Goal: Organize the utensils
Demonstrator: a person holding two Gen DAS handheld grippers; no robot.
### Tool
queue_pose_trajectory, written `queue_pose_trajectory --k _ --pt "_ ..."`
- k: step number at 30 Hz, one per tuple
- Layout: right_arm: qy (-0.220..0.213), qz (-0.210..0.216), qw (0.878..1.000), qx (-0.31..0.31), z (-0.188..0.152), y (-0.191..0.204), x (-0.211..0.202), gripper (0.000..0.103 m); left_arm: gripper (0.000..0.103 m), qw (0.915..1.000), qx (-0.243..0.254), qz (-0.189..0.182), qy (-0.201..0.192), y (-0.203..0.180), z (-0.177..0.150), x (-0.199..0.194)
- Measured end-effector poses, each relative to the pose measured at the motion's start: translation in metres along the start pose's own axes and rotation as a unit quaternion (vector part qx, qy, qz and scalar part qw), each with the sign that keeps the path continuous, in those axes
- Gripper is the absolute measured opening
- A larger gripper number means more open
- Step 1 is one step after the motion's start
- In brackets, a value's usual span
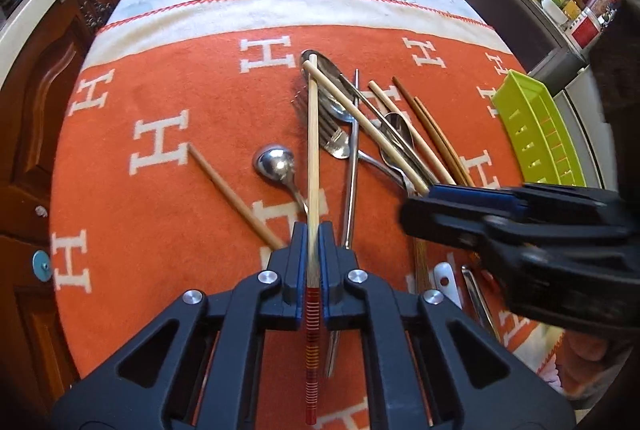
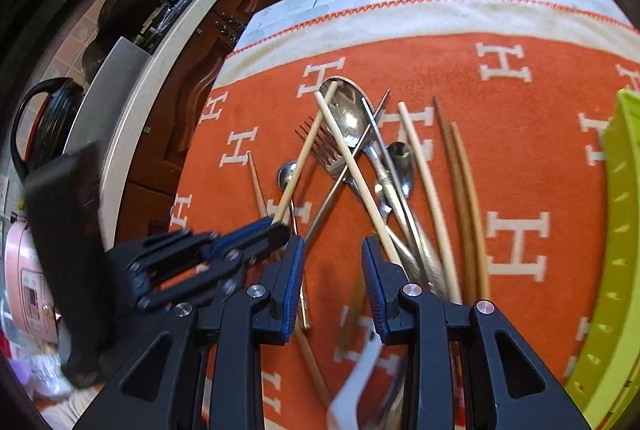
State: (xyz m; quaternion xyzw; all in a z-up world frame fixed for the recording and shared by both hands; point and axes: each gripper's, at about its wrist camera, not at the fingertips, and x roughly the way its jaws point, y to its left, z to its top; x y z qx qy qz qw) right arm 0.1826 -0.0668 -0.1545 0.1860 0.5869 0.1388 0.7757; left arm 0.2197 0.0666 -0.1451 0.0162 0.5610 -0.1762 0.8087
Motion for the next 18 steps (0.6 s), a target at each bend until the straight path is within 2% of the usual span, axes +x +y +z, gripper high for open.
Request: queue_pose_trajectory --k 4,8,10,12,15,18 --pt "0.011 0.003 1.000 0.003 0.004 0.007 0.023 0.030 0.004 0.9999 -0.012 -0.003 -0.009 0.007 -0.008 -0.016" --pt "0.013 -0.015 1.000 0.001 0.009 0.012 0.044 0.026 0.004 0.9995 -0.027 -0.005 -0.015 0.017 -0.013 -0.021" --pt "-0.001 -0.026 1.000 -0.009 0.011 0.018 0.048 0.024 0.004 0.9993 -0.033 -0.007 -0.015 0.021 -0.014 -0.021" --pt "-0.008 -0.043 0.999 -0.019 0.012 0.024 0.052 0.017 0.004 0.9991 -0.038 -0.010 -0.016 0.023 -0.015 -0.022" --pt "-0.012 -0.057 0.998 -0.029 0.014 0.031 0.056 0.014 0.004 0.9987 -0.046 -0.013 -0.019 0.025 -0.015 -0.024" --pt "-0.012 -0.042 0.999 -0.025 0.015 0.033 0.058 0.010 0.004 0.9980 -0.056 -0.018 -0.024 0.028 -0.014 -0.027"
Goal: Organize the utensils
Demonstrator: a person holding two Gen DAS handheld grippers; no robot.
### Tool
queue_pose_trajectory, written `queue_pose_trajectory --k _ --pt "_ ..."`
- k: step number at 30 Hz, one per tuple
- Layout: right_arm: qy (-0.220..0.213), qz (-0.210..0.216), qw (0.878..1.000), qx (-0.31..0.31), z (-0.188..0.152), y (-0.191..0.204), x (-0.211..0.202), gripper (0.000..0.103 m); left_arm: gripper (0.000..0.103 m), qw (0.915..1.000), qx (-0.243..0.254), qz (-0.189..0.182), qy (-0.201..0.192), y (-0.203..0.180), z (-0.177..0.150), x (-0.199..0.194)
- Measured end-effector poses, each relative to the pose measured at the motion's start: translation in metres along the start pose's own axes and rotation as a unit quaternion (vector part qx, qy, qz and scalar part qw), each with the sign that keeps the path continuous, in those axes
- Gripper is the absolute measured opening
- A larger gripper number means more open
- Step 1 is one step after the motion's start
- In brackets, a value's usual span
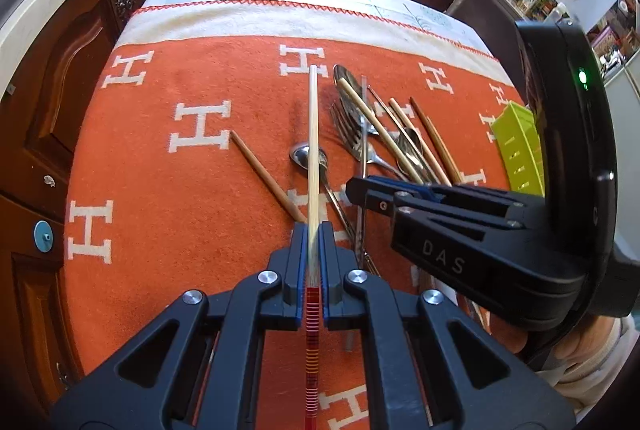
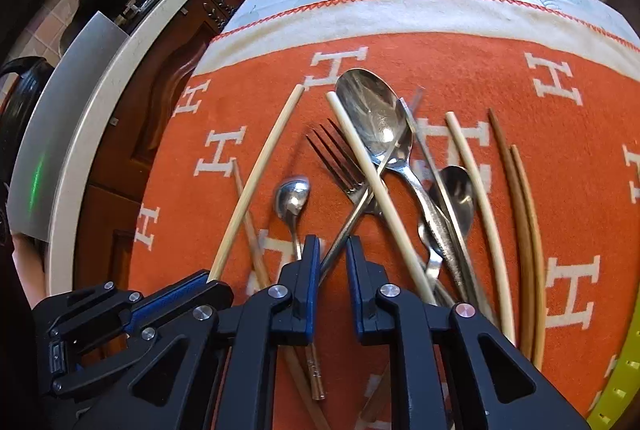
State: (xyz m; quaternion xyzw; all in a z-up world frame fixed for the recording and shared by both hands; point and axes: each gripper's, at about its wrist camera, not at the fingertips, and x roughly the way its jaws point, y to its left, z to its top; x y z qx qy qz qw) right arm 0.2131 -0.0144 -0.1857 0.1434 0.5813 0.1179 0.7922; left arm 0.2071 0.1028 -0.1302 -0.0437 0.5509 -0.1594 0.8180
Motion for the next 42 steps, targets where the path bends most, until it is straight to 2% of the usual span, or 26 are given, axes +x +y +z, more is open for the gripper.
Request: queue_pose_trajectory --k 3,9,15,20,27,33,38,42 --pt "-0.001 0.024 1.000 0.004 0.000 -0.001 -0.006 0.006 0.004 0.9999 -0.008 -0.003 -0.006 0.003 0.002 -0.006" --pt "-0.001 0.070 0.997 0.017 -0.005 -0.004 -0.022 0.005 0.004 0.9996 -0.017 -0.012 -0.018 0.007 0.006 -0.020" --pt "-0.013 0.097 0.995 0.024 -0.010 -0.003 -0.047 0.005 0.004 0.9992 -0.026 -0.020 -0.023 0.005 0.008 -0.035" --pt "-0.027 0.100 0.994 0.031 -0.015 -0.011 -0.080 0.005 0.004 0.9985 -0.026 -0.031 -0.038 -0.012 0.008 -0.056" --pt "-0.060 0.071 0.995 0.045 -0.038 -0.054 -0.149 0.005 0.004 0.9975 0.003 -0.048 -0.052 -0.074 0.005 -0.079" --pt "-0.090 0.017 0.993 0.068 -0.074 -0.116 -0.213 0.005 0.004 0.9952 0.050 -0.070 -0.047 -0.158 0.002 -0.083" --pt "-0.111 -0.030 0.989 0.098 -0.100 -0.175 -0.255 0.005 0.004 0.9945 0.073 -0.068 -0.033 -0.224 0.004 -0.066" --pt "-0.110 -0.069 0.986 0.106 -0.112 -0.213 -0.265 0.005 0.004 0.9957 0.072 -0.058 -0.004 -0.262 0.003 -0.033"
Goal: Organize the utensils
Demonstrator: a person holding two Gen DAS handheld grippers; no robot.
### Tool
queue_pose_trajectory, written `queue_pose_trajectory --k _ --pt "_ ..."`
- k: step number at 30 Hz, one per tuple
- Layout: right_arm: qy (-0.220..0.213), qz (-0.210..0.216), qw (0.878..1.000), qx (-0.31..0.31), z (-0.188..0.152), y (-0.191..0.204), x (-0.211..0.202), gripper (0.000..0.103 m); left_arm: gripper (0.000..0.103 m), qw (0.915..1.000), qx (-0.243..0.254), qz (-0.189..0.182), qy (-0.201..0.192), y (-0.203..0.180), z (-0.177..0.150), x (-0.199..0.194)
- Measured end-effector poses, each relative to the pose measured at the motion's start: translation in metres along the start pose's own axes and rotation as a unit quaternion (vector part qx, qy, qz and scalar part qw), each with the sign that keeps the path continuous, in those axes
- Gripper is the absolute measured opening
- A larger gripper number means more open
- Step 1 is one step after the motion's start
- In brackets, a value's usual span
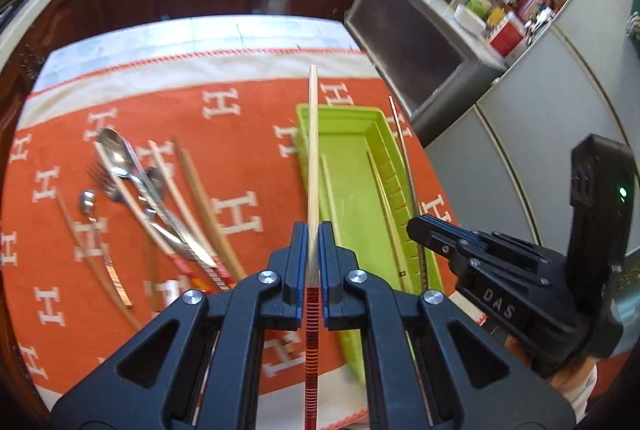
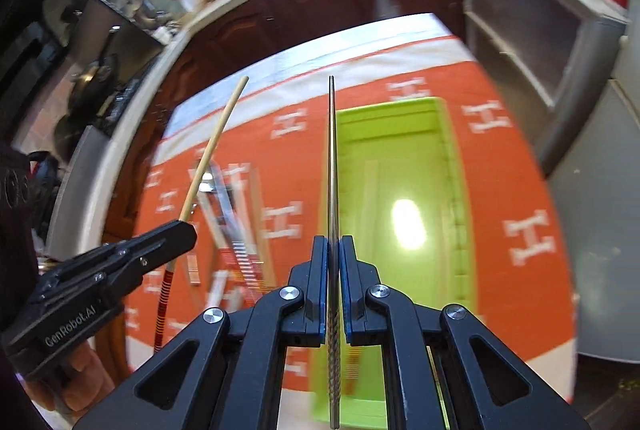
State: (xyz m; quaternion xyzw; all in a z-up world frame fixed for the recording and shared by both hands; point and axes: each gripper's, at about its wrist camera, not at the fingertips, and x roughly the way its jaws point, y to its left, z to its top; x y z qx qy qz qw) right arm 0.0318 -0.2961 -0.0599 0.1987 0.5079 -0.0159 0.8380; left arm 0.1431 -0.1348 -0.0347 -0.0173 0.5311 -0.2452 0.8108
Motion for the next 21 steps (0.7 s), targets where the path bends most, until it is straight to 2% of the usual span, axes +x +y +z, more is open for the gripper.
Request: queue_pose_trajectory --k 4,11,16,19,21 --pt "0.020 -0.007 1.000 0.012 -0.005 -0.031 0.013 0.005 0.004 0.9993 -0.016 -0.004 0.032 -0.018 -0.002 0.036" --pt "0.051 -0.022 0.998 0.033 -0.010 -0.059 0.044 0.006 0.004 0.9959 -0.044 -0.013 0.079 -0.024 -0.008 0.082" --pt "0.049 -0.028 0.997 0.047 -0.010 -0.069 0.053 0.007 0.004 0.9949 -0.042 -0.006 0.091 -0.025 -0.013 0.092" --pt "0.041 -0.024 0.998 0.050 -0.009 -0.072 0.051 0.012 0.005 0.9958 -0.027 0.007 0.087 -0.028 -0.015 0.087" --pt "0.038 -0.022 0.998 0.048 -0.010 -0.070 0.048 0.016 0.009 0.9967 -0.018 0.014 0.078 -0.027 -0.015 0.078"
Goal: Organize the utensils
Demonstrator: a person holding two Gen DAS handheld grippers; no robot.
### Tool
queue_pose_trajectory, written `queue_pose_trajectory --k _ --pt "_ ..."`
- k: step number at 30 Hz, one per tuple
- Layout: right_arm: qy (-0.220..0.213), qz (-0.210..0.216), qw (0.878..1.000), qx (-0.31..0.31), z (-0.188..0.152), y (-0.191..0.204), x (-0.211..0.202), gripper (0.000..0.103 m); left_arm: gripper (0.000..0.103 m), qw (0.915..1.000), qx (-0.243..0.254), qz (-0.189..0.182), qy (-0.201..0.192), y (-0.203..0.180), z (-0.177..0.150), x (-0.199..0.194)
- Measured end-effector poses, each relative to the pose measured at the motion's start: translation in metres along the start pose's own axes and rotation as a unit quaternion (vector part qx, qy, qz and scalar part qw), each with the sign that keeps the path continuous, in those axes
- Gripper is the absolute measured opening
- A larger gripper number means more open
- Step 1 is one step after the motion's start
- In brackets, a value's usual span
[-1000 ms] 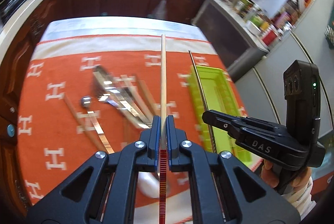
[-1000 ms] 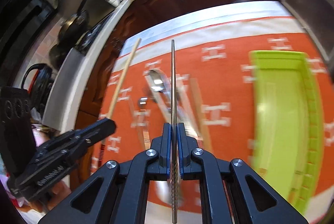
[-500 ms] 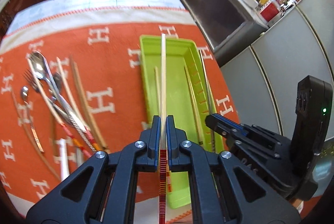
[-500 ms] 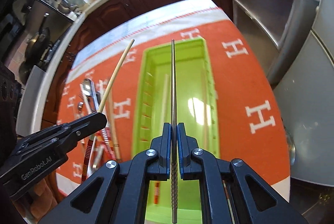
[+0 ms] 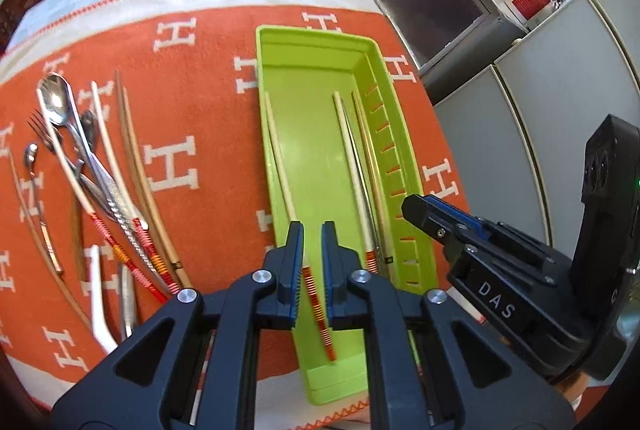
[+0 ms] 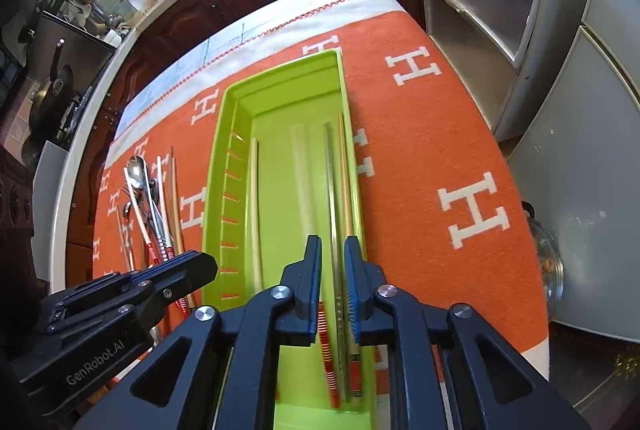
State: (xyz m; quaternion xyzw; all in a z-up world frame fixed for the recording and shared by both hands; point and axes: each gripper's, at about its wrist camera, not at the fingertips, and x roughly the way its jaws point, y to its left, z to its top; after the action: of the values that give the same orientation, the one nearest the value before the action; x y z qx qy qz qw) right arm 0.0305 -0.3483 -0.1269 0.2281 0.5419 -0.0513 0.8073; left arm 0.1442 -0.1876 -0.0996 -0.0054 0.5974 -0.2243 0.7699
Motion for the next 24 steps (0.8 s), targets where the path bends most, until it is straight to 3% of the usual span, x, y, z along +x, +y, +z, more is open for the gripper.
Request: queue_pose_trajectory --k 6,13,18,24 --pt "-0.009 0.001 1.000 -0.006 -0.009 0.006 -0.014 0.018 0.027 0.9988 0.014 0.032 -0.035 0.006 -0.009 -0.028" --pt "-0.014 0.004 1.000 -0.008 -0.024 0.006 -0.021 0.021 0.028 0.9949 0.032 0.075 -0.059 0.019 -0.021 -0.044" --pt "-0.014 -0.006 1.000 -0.006 -0.035 0.010 -0.020 0.031 0.028 0.9923 0.038 0.096 -0.068 0.027 -0.030 -0.049" --pt "-0.020 -0.005 1.000 0.010 -0.045 0.016 -0.019 0.035 0.028 0.9911 0.029 0.105 -0.075 0.040 -0.038 -0.054"
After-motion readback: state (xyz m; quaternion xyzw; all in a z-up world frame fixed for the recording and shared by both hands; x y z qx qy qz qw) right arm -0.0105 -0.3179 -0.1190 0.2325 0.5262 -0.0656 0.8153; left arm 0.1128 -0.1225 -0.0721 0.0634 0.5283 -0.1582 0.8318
